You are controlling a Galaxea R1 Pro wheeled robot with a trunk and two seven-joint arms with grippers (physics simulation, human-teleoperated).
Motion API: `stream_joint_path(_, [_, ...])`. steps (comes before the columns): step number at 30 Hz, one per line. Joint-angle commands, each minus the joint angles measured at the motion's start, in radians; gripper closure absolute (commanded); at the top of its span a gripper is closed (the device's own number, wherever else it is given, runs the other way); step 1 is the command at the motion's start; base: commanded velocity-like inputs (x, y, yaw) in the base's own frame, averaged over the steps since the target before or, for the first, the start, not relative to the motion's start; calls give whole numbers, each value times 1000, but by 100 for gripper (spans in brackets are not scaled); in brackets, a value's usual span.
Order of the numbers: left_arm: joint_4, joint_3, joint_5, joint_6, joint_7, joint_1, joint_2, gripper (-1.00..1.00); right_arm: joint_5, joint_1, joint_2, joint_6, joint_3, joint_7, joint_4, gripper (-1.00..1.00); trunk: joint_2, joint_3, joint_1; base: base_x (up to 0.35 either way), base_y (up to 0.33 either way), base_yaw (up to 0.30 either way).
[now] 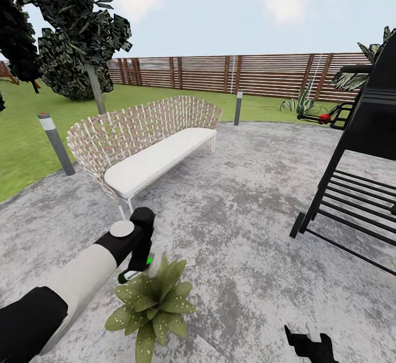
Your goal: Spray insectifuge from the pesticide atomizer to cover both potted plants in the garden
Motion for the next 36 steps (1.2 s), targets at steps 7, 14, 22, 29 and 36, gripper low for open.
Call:
stream_joint_path(7, [-11, 11, 102, 10, -5, 1, 23, 100, 6, -1, 1, -5, -9, 8, 0, -100, 0, -1, 0, 0, 0, 0])
stream_joint_path(14, [-7, 12, 106, 8, -5, 2, -64, 100, 6, -1, 1, -5, -9, 8, 0, -100, 0, -1, 0, 0, 0, 0])
stream_joint_path(22, [29, 14, 103, 5, -5, 2, -13, 100, 6, -1, 1, -5, -9, 8, 0, -100, 0, -1, 0, 0, 0, 0])
stream_joint_path(29, [77, 11, 103, 5, 7, 2, 38, 100, 6, -1, 1, -5, -9, 8, 0, -100, 0, -1, 0, 0, 0, 0])
stream_joint_path(36, [79, 3, 97, 20, 31, -2, 26, 100, 6, -1, 2, -5, -9, 8, 1, -100, 0, -1, 0, 0, 0, 0])
